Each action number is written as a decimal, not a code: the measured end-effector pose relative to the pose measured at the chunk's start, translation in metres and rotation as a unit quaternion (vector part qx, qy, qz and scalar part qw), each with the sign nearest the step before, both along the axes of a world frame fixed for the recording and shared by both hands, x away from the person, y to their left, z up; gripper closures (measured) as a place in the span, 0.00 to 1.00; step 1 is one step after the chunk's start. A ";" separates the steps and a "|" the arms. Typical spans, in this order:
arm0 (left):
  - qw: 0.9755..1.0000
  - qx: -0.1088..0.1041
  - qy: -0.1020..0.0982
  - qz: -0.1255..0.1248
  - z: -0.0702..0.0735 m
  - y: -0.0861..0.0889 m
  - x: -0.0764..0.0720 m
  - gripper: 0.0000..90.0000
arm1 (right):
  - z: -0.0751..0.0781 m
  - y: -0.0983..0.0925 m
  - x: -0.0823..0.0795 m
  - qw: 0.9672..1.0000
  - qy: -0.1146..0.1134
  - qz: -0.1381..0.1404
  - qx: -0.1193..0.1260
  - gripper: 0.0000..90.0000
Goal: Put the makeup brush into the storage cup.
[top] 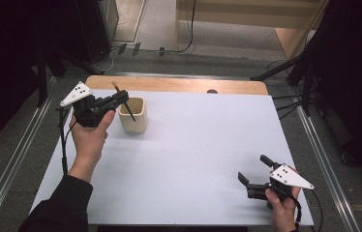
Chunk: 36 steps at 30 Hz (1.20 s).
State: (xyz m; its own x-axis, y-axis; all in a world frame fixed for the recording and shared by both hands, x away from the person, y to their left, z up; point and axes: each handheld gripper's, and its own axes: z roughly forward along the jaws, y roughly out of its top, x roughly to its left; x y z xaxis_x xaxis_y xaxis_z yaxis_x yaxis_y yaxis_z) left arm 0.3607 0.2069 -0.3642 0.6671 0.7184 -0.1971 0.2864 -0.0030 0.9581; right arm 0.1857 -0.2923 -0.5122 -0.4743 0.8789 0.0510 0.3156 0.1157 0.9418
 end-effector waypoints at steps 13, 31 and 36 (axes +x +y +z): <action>0.999 -0.003 -0.016 0.038 0.004 0.010 0.015 0.94 | -0.001 0.002 0.000 1.000 0.001 0.008 -0.001 0.00; 0.997 0.034 0.003 0.067 -0.034 0.003 0.031 0.94 | -0.002 0.002 0.001 1.000 0.001 0.011 -0.004 0.00; 0.997 0.048 0.014 0.065 -0.045 0.000 0.034 0.94 | -0.002 0.003 0.001 1.000 0.001 0.011 -0.005 0.00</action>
